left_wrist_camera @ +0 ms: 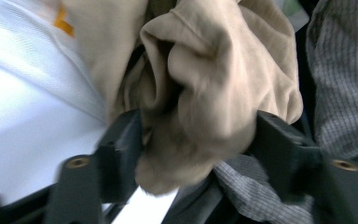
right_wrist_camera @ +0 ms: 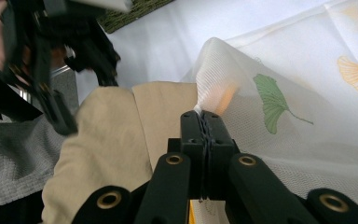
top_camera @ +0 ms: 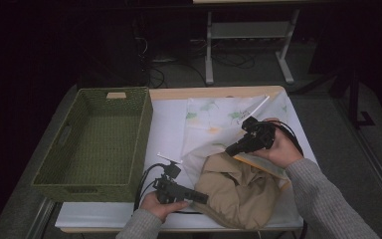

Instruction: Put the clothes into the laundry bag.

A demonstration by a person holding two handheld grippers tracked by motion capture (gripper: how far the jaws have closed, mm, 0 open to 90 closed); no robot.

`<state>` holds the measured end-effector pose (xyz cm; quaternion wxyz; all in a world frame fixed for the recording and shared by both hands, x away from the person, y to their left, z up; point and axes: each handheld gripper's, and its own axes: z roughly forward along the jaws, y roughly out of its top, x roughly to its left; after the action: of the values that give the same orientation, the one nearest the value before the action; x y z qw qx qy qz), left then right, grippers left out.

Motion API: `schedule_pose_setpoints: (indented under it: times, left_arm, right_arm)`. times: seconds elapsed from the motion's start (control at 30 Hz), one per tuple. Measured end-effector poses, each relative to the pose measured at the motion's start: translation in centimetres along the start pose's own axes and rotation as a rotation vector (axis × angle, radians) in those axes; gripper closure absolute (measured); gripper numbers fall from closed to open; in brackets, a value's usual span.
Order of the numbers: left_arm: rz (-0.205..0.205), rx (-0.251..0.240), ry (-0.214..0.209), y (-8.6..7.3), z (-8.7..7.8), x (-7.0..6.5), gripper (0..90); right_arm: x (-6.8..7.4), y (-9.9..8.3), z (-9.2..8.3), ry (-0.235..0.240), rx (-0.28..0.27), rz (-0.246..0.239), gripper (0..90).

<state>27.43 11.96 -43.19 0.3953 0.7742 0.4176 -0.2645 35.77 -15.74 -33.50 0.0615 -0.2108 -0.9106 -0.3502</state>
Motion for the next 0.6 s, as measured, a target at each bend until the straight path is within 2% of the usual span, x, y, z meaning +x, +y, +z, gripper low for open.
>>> schedule_pose_setpoints:
  times: [0.07,0.1,0.13,0.17,0.2,0.27,0.37,0.47,0.5,0.53,0.57,0.6]
  left_arm:
    - [0.014,-0.004,-0.001,0.1,0.4,-0.1,51.2]
    - [0.034,-0.012,0.017,0.4,1.1,-0.3,57.0]
    - [0.034,-0.012,0.017,0.4,1.1,-0.3,60.4]
    - [0.047,-0.034,0.011,0.9,1.5,-0.6,62.9]
    - [0.047,-0.034,0.011,0.9,1.5,-0.6,64.1]
    - [0.069,-0.063,0.004,1.5,1.7,-1.4,65.8]
    - [0.087,-0.127,-0.028,2.9,1.5,-2.6,68.8]
    - [0.080,-0.213,-0.065,4.2,1.5,-3.3,69.8]
    - [0.076,-0.245,-0.059,4.5,1.5,-3.4,69.8]
    - [0.041,-0.302,-0.029,4.8,1.8,-3.0,69.8]
    - [0.029,-0.327,0.008,5.0,2.0,-2.6,69.6]
    - [0.029,-0.327,0.008,5.0,2.0,-2.6,69.3]
  right_arm:
    - [0.1,0.1,0.3,0.004,0.000,-0.005,88.3]
    - [0.2,0.2,0.4,0.007,0.003,-0.007,88.4]
    - [0.3,0.2,0.5,0.010,0.004,-0.010,88.3]
    - [0.4,0.3,0.6,0.011,0.004,-0.013,88.3]
    - [0.4,0.3,0.6,0.011,0.004,-0.013,88.3]
    - [0.6,0.5,0.6,0.014,0.004,-0.025,88.4]
    - [1.2,0.9,0.3,0.027,-0.008,-0.041,88.4]
    - [1.7,1.3,-0.2,0.025,-0.016,-0.054,88.4]
    - [1.8,1.4,-0.5,0.027,-0.027,-0.054,88.5]
    - [2.0,1.5,-0.8,0.036,-0.040,-0.056,88.5]
    - [2.2,1.6,-1.1,0.038,-0.046,-0.060,88.5]
    - [2.2,1.6,-1.1,0.038,-0.046,-0.060,88.5]
